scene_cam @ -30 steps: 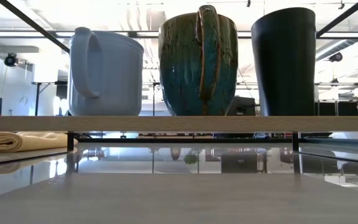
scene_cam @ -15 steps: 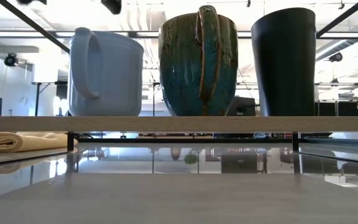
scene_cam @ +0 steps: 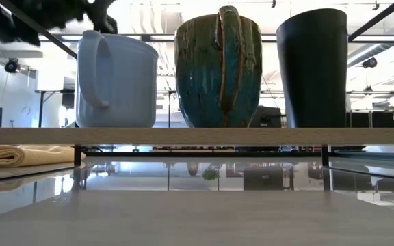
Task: Stack small to large cups/mugs on shelf
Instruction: Return to Home Position
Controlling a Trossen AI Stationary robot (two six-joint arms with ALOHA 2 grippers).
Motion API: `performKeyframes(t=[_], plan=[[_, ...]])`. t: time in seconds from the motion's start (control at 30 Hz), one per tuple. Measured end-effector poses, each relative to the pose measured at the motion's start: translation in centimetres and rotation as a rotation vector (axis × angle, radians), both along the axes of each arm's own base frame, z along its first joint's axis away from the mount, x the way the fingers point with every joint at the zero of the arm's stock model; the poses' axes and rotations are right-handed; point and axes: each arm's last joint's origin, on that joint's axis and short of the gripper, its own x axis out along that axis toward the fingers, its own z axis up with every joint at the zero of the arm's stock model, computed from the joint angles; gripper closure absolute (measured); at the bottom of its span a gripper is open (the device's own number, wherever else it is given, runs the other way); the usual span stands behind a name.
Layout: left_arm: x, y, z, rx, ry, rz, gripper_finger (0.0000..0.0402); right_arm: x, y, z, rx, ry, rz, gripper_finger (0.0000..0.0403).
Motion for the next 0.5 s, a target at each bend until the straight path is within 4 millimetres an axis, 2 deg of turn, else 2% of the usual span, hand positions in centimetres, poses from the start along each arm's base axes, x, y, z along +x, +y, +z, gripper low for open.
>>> performKeyframes(t=[0.27, 0.5], plan=[[-1.8, 2.8, -4.0, -0.071, 0.014, 0.082, 0.0298, 1.8, 0.7, -3.6, 0.008, -0.008, -0.079, 0.0309], [-2.8, 3.6, -7.8, -0.148, 0.121, 0.16, 0.0298, 2.9, 0.9, -6.6, 0.067, 0.058, -0.133, 0.031]])
